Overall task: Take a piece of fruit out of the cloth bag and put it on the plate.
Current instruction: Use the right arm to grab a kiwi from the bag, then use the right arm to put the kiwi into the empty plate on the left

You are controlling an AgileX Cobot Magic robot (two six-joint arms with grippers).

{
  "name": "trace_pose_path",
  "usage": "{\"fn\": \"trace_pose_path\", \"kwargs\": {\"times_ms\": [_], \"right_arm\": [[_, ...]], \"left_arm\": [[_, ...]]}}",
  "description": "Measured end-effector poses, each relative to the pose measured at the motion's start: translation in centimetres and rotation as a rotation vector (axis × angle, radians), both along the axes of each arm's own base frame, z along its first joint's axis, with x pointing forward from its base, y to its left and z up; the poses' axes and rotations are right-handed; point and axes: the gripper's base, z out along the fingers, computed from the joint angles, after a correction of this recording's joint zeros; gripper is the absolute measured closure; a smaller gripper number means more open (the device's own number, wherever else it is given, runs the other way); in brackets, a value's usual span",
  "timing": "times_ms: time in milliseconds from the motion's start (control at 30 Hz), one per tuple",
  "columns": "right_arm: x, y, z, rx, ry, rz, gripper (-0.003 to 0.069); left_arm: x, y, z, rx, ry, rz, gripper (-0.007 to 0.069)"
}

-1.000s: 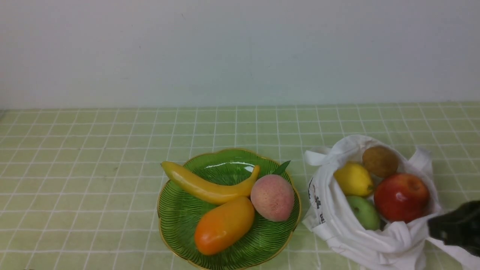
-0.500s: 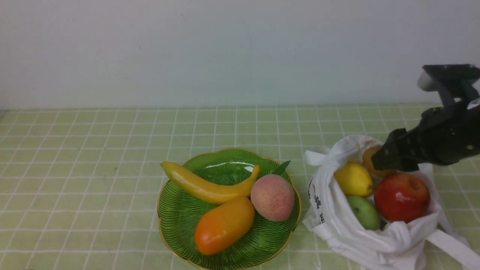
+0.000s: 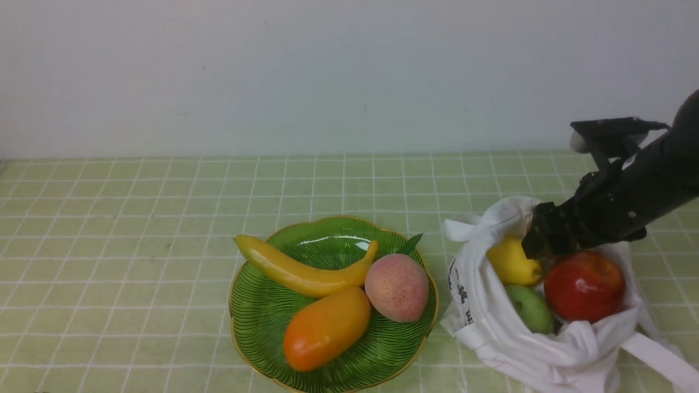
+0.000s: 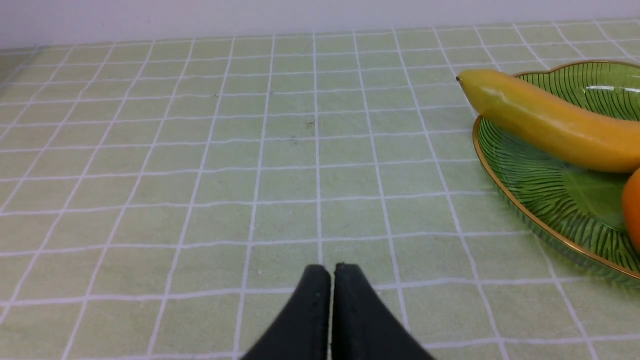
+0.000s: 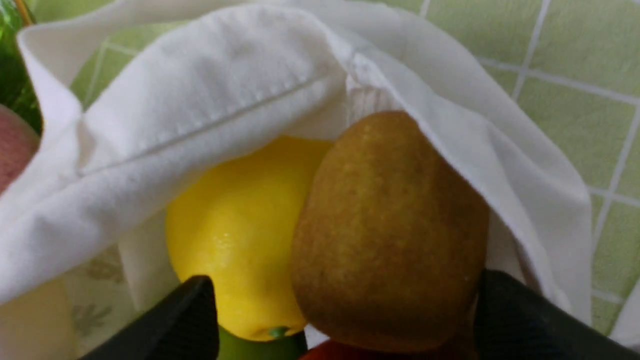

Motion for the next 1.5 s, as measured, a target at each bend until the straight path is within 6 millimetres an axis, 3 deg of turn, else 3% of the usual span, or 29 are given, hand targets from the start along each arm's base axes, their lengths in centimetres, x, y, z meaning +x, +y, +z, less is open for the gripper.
{"fn": "trace_pose_path", "kwargs": {"times_ms": [267,467,633,933,1067,1267,1400,1500], "right_arm": [[0.2,0.0,-0.1,-0.002,-0.009,-0.003,0.0088],[0.2,0.0,0.0,-0.006,-0.012,0.003,0.0275],[0.4,-0.1,0.6,-0.03,0.001,0.036,0.028],[0.7,0.2,3.9,-0.023,0.079,0.086,0.028],[0.2,0.3,5.2,-0.009,0.166,0.089,0.028],[-1.0,0.5,7.7,0.043,0.132,0.031,0.028],[-2.6,2.2,10.4,0.16,0.073,0.066,0.028],[-3.8,5.8,11.3,0.252,0.053,0.214,0.028]], "left_arm": [[0.0,0.0,0.0,0.0,0.0,0.0,0.0632],[0.0,0.0,0.0,-0.001,0.0,0.0,0.0632],[0.0,0.0,0.0,-0.001,0.0,0.0,0.0632],[0.0,0.0,0.0,-0.001,0.0,0.0,0.0632],[0.0,0.0,0.0,-0.001,0.0,0.0,0.0632],[0.0,0.0,0.0,-0.001,0.0,0.0,0.0632],[0.0,0.0,0.0,-0.001,0.0,0.0,0.0632],[0.0,0.0,0.0,-0.001,0.0,0.0,0.0632]]}}
